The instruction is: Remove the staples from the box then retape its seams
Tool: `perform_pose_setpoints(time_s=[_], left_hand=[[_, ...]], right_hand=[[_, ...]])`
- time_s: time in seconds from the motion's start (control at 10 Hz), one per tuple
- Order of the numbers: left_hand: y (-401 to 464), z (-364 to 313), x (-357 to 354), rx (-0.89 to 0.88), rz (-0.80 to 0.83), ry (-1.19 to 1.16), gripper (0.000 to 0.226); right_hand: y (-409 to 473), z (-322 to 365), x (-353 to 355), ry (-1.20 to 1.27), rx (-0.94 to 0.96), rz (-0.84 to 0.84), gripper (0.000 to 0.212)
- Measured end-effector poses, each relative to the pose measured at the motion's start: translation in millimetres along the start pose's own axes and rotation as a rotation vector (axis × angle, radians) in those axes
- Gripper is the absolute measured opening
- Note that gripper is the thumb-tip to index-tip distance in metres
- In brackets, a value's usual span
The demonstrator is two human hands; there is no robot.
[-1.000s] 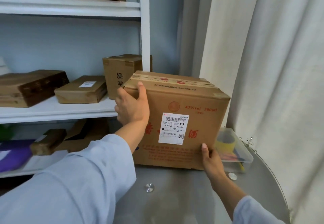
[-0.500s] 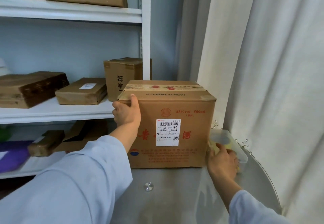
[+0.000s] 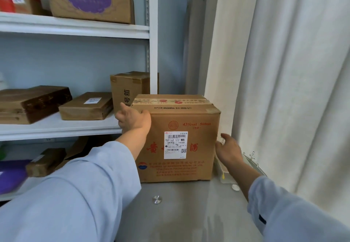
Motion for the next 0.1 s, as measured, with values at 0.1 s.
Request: perform_pose_setpoints(time_s=[0.1], left_hand=[[-10.3, -4.1, 12.9, -0.023, 0.033, 0.009, 0.069]], right_hand=[[-6.0, 24.8, 20.3, 0.088, 0.067, -0.062, 0.046]])
Point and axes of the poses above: each hand's wrist, its own y-axis towards the middle knuckle, its own x-axis out of the back of the hand, z = x × y, the point moved 2 cm from there along y, towards the middle knuckle, and after that the axes turned 3 degrees about -x, right-handed, at the moved point
